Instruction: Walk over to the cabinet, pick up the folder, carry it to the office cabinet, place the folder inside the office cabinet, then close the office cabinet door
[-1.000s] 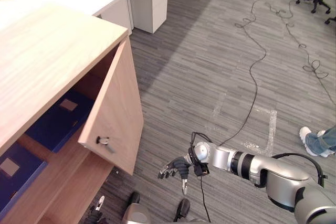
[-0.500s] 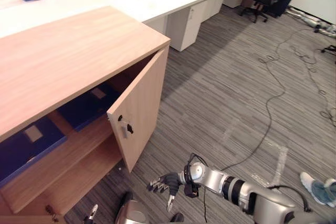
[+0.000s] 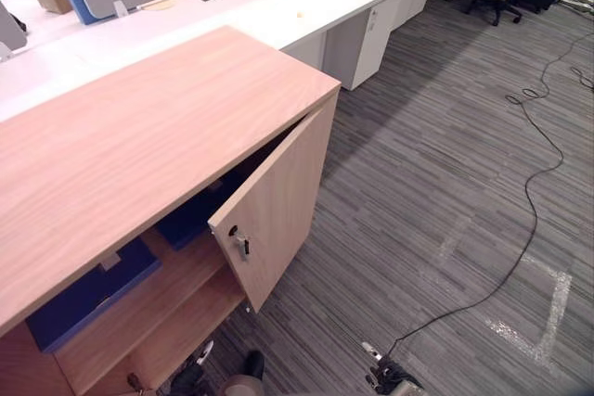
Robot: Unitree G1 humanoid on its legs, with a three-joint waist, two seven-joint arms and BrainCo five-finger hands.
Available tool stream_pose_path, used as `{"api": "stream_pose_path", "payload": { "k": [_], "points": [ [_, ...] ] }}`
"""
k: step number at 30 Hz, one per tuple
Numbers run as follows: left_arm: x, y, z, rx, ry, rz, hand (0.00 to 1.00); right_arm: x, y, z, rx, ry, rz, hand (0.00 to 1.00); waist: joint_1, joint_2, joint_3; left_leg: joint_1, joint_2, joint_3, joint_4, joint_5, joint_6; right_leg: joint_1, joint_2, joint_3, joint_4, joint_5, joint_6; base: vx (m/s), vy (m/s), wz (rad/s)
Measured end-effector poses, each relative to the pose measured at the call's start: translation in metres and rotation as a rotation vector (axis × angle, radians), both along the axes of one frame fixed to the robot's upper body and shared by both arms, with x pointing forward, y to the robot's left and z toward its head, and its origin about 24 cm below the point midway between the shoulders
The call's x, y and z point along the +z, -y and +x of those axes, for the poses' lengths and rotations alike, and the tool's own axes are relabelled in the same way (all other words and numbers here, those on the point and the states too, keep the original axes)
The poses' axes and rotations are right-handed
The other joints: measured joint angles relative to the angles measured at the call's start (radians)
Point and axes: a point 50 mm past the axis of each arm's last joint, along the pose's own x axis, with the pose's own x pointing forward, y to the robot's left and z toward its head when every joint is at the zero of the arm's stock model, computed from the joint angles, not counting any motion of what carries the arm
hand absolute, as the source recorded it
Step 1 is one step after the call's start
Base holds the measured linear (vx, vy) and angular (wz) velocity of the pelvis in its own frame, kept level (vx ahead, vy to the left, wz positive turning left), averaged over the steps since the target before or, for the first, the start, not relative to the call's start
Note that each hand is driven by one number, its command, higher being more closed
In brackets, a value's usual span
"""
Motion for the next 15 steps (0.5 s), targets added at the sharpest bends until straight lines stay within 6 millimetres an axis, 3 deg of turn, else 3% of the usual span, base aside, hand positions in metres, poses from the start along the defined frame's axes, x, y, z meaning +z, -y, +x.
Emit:
{"api": "stream_pose_path", "payload": {
  "k": [2, 4, 5, 6, 7, 8, 9, 11, 12, 14, 15],
  "points": [
    [0.000, 0.002, 0.002, -0.023, 0.004, 0.005, 0.00, 0.000, 0.002, -0.002, -0.062, -0.007, 0.004, 0.00, -0.015, 0.002, 0.000, 0.021, -0.022, -0.002, 0.000, -0.006, 0.012, 0.016, -0.034, -0.016, 0.042, -0.013, 0.016, 0.06, 0.100, 0.26],
    [-0.001, 0.004, 0.001, -0.032, -0.003, 0.004, 0.00, -0.001, 0.009, -0.009, -0.118, -0.008, -0.006, 0.00, -0.036, 0.008, -0.003, 0.030, -0.057, -0.040, -0.004, -0.024, 0.066, 0.015, -0.099, -0.046, 0.155, -0.059, 0.040, 0.04, 0.179, 0.62],
    [-0.001, 0.005, 0.000, -0.035, -0.004, 0.004, 0.00, 0.000, 0.016, -0.013, -0.128, 0.005, -0.034, 0.00, -0.054, 0.016, -0.007, 0.034, -0.070, -0.073, -0.004, -0.039, 0.095, 0.004, -0.142, -0.036, 0.253, -0.085, 0.007, 0.00, 0.172, 0.88],
    [-0.001, 0.005, -0.001, -0.036, -0.008, 0.005, 0.00, 0.001, 0.019, -0.014, -0.129, 0.013, -0.045, 0.00, -0.067, 0.017, -0.007, 0.040, -0.077, -0.083, -0.004, -0.041, 0.101, -0.011, -0.164, -0.006, 0.314, -0.094, -0.018, -0.01, 0.184, 0.89],
    [-0.001, 0.004, -0.003, -0.035, -0.012, 0.011, 0.00, 0.002, 0.020, -0.014, -0.119, 0.023, -0.058, 0.00, -0.075, 0.018, -0.008, 0.053, -0.079, -0.098, 0.000, -0.044, 0.111, -0.066, -0.177, 0.131, 0.422, -0.103, -0.053, -0.02, 0.167, 0.58],
    [-0.001, 0.003, -0.005, -0.027, -0.013, 0.017, 0.00, 0.002, 0.016, -0.013, -0.081, 0.033, -0.065, 0.00, -0.073, 0.020, -0.010, 0.055, -0.068, -0.109, 0.002, -0.046, 0.114, -0.113, -0.138, 0.315, 0.469, -0.139, -0.046, -0.02, 0.136, 0.42],
    [-0.001, 0.003, -0.005, -0.030, -0.011, 0.018, 0.00, 0.002, 0.014, -0.011, -0.062, 0.036, -0.063, 0.00, -0.072, 0.019, -0.011, 0.053, -0.061, -0.111, 0.003, -0.047, 0.115, -0.134, -0.108, 0.401, 0.478, -0.162, -0.033, -0.02, 0.051, 0.27],
    [0.000, 0.002, -0.002, -0.025, -0.003, 0.023, 0.00, 0.002, 0.013, -0.011, -0.065, 0.041, -0.061, 0.00, -0.086, 0.016, -0.014, 0.021, -0.049, -0.150, 0.021, -0.047, 0.114, -0.170, 0.007, 0.637, 0.426, -0.247, -0.001, -0.03, -0.038, 0.42],
    [0.000, 0.001, -0.002, -0.016, -0.003, 0.025, 0.00, 0.002, 0.012, -0.011, -0.075, 0.040, -0.056, 0.00, -0.095, 0.013, -0.018, 0.008, -0.050, -0.163, 0.025, -0.048, 0.113, -0.169, 0.024, 0.661, 0.394, -0.250, 0.004, -0.02, -0.094, 0.63],
    [0.001, -0.010, -0.004, 0.027, -0.002, 0.047, 0.00, -0.002, 0.001, -0.026, -0.113, 0.001, -0.018, 0.00, -0.096, -0.044, -0.056, -0.007, -0.072, -0.128, 0.002, -0.050, 0.109, -0.158, 0.020, 0.651, 0.265, -0.210, 0.020, 0.01, -0.206, 0.43],
    [0.001, -0.012, -0.006, 0.045, -0.006, 0.050, 0.00, -0.003, 0.000, -0.028, -0.114, -0.006, -0.015, 0.00, -0.094, -0.054, -0.065, -0.005, -0.072, -0.103, -0.004, -0.049, 0.105, -0.149, 0.005, 0.635, 0.258, -0.229, 0.055, 0.04, -0.205, 0.11]
  ]
}}
